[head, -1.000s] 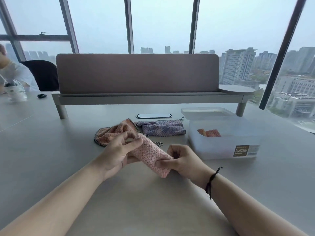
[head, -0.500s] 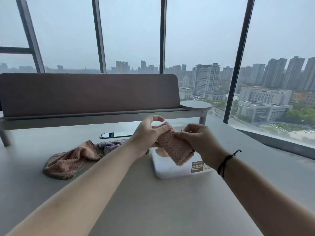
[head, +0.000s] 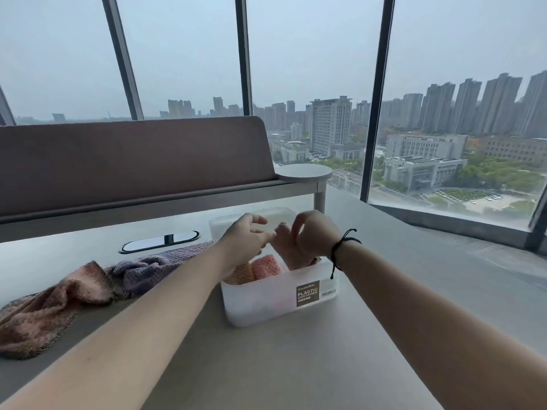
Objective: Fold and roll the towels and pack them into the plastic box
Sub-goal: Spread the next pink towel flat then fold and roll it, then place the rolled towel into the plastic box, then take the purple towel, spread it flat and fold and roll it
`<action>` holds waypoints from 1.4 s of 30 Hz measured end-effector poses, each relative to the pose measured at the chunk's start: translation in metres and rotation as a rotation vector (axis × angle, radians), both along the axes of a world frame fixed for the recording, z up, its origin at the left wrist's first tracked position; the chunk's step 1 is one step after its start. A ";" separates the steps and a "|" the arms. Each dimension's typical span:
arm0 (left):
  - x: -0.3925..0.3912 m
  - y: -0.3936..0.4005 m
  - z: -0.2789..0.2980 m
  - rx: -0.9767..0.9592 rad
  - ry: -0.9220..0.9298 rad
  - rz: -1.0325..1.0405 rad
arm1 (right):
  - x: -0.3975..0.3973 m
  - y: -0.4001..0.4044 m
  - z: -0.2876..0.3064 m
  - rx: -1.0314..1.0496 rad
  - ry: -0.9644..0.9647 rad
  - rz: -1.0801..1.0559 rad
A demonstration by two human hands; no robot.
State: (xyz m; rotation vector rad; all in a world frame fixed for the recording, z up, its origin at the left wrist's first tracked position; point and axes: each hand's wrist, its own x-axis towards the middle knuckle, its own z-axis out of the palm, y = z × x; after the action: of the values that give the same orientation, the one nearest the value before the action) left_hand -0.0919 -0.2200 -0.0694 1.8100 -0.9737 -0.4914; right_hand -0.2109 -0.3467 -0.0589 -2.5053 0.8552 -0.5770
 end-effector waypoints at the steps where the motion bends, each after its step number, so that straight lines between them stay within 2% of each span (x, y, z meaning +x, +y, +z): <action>1: 0.002 0.002 -0.002 0.020 -0.013 -0.021 | 0.005 -0.002 -0.004 -0.051 0.067 -0.028; 4: 0.003 0.005 -0.004 0.086 -0.127 -0.090 | 0.016 -0.002 -0.011 -0.088 0.204 -0.077; 9: -0.003 0.005 -0.006 0.224 -0.399 -0.133 | 0.027 0.017 -0.003 -0.125 0.609 -0.063; 12: -0.001 0.006 -0.007 0.193 -0.430 -0.108 | 0.040 0.007 -0.017 -0.196 0.721 -0.087; 14: -0.002 0.008 -0.005 0.093 -0.407 -0.063 | 0.043 0.009 -0.020 -0.208 0.766 -0.091; 18: 0.002 0.020 0.005 -0.129 -0.331 0.010 | 0.034 0.022 -0.007 -0.284 0.716 -0.118; 21: 0.014 0.038 0.007 -0.223 -0.303 0.094 | 0.028 0.051 0.016 -0.388 0.466 -0.125; 24: 0.034 0.065 -0.002 -0.284 -0.355 0.280 | 0.037 0.093 0.033 -0.409 0.175 -0.072; 26: 0.054 0.091 -0.017 -0.241 -0.390 0.392 | 0.047 0.126 0.033 -0.397 -0.016 -0.010; 30: 0.086 0.167 -0.066 0.108 -0.513 0.432 | 0.058 0.190 0.008 -0.329 -0.192 0.143; 33: 0.101 0.230 -0.094 0.363 -0.612 0.482 | 0.069 0.228 -0.033 -0.245 -0.143 0.229; 36: 0.114 0.283 -0.097 0.516 -0.537 0.497 | 0.088 0.245 -0.076 -0.159 0.074 0.274; 38: 0.116 0.308 -0.098 0.521 -0.557 0.485 | 0.102 0.245 -0.093 -0.125 0.201 0.306; 42: 0.104 0.337 -0.099 0.458 -0.610 0.418 | 0.133 0.228 -0.100 -0.146 0.253 0.261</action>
State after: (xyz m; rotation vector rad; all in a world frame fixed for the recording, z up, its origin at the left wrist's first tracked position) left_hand 0.0120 0.1169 -0.1684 2.5858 -0.8739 0.1323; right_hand -0.0778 -0.1192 -0.1593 -2.8061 0.5724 -0.2465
